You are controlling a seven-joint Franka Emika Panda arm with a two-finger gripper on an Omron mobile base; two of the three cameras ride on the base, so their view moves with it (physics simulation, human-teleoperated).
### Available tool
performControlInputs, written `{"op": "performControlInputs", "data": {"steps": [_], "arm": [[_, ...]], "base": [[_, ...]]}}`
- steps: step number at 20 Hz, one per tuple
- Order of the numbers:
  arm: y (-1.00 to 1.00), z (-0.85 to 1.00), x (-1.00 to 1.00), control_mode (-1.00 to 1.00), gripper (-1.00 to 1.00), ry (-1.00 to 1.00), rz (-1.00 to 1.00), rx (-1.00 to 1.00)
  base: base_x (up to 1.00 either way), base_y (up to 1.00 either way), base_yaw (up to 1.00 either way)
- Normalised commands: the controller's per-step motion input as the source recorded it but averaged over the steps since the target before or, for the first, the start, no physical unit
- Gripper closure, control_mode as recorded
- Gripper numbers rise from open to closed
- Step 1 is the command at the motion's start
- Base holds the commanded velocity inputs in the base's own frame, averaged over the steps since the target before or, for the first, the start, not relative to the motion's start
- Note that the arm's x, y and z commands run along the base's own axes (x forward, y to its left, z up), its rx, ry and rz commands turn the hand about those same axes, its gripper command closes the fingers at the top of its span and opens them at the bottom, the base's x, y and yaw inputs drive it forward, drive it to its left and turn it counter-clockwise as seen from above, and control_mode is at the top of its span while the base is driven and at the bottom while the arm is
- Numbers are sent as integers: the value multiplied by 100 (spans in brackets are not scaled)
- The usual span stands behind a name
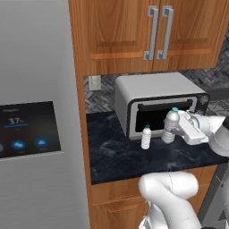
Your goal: Take the bottled waters from the counter and place them in the freezer to freeze. Close the freezer door after placing the bottles.
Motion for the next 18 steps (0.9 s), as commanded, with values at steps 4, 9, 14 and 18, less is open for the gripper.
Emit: {"op": "performControlInputs", "data": {"steps": [4, 9, 14, 18], "arm": [[23, -2, -83, -100, 100, -8, 10, 0], [0, -6, -45, -100, 100, -6, 2, 2], [1, -5, 0, -100, 100, 1, 1, 0], [0, 0, 0, -100, 100, 0, 0, 0]], "base": [[0, 0, 0], [0, 0, 0], [0, 0, 0], [0, 0, 0]]}}
